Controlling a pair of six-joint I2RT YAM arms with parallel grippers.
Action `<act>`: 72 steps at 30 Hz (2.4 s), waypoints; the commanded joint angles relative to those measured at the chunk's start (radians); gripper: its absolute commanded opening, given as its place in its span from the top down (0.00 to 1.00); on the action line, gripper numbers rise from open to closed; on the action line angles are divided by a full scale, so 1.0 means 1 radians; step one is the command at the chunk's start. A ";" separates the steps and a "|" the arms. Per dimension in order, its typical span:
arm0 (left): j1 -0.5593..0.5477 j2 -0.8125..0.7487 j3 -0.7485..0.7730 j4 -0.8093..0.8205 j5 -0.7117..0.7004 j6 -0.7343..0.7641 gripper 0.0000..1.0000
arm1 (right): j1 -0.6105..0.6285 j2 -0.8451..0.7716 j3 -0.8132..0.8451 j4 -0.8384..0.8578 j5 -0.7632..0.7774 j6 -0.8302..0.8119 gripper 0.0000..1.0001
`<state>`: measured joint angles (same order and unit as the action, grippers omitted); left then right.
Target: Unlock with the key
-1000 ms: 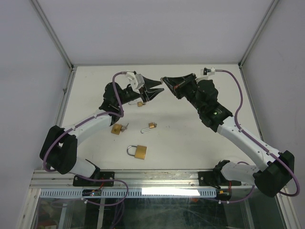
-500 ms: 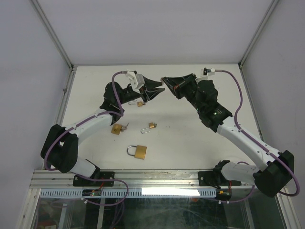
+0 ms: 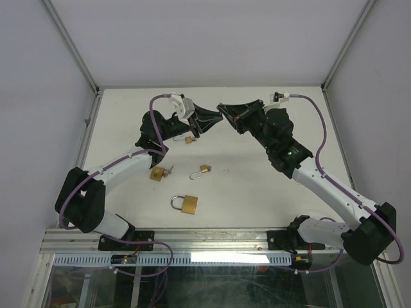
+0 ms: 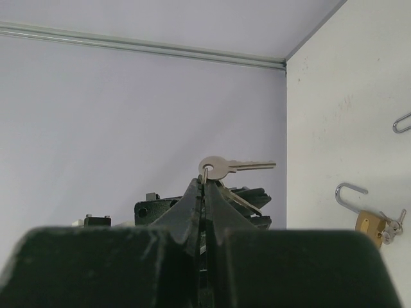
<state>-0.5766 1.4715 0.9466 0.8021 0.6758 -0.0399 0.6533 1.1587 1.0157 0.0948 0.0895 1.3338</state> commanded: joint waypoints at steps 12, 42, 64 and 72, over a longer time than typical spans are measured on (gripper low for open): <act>-0.015 0.010 0.067 0.030 -0.091 -0.055 0.77 | 0.005 -0.039 0.001 0.074 0.021 -0.014 1.00; -0.022 -0.001 0.064 0.004 -0.126 -0.073 1.00 | 0.005 -0.056 -0.015 0.075 0.038 -0.009 1.00; -0.028 0.028 0.623 -1.863 -0.008 0.796 1.00 | -0.333 -0.153 0.015 -0.219 -0.798 -1.076 0.09; -0.063 0.173 0.868 -2.249 -0.156 0.853 1.00 | -0.280 -0.003 -0.085 0.276 -1.051 -1.132 0.11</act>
<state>-0.6277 1.6390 1.7546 -1.2041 0.5816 0.7547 0.3321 1.1358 0.9756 0.0502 -0.8040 0.2687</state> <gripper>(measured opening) 0.009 0.902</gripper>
